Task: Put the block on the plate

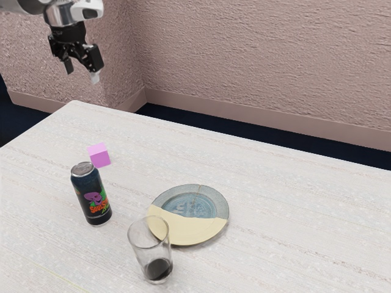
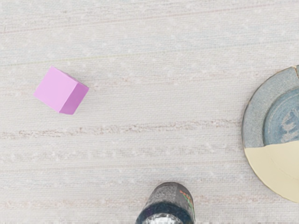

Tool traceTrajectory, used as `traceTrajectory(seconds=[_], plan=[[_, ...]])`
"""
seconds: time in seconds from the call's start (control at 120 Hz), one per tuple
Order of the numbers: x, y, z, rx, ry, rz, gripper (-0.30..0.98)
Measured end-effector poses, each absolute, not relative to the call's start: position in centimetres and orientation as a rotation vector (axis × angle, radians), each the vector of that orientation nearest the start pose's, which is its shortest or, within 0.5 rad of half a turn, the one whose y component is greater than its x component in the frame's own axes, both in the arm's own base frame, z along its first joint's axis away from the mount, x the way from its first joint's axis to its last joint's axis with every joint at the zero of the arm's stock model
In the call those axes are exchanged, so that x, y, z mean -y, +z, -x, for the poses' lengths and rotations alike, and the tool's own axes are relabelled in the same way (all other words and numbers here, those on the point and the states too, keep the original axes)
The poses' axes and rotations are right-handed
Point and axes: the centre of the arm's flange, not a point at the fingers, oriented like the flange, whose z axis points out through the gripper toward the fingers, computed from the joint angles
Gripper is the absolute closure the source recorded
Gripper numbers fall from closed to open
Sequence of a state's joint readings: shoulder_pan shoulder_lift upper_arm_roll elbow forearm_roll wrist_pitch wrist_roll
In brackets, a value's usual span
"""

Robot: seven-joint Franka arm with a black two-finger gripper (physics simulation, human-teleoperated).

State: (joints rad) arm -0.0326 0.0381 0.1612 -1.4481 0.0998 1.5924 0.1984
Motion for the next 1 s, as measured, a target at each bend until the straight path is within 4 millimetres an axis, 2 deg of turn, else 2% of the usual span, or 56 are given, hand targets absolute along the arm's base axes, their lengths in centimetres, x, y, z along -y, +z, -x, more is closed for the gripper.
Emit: traceTrajectory(seconds=[0.067, 0.183, 0.242, 0.392, 0.458, 0.533, 0.65, 0.817, 1.0], plan=[[-8.3, 66.0, -56.3, -0.096, -0.110, 3.015, 0.00], [-9.9, 61.9, -57.7, -0.113, -0.007, 3.014, 0.00], [-12.1, 59.2, -57.8, -0.110, 0.042, 3.019, 0.00], [-19.9, 52.1, -58.6, -0.118, 0.102, 3.037, 0.00], [-21.7, 49.1, -59.7, -0.185, 0.108, 3.039, 0.00], [-22.6, 46.4, -61.3, -0.292, 0.100, 3.038, 0.00], [-23.1, 43.8, -64.0, -0.487, 0.051, 3.036, 0.00], [-24.4, 41.2, -66.4, -0.690, 0.008, 3.010, 0.00], [-27.7, 39.0, -68.6, -0.824, -0.019, 2.973, 0.00]])
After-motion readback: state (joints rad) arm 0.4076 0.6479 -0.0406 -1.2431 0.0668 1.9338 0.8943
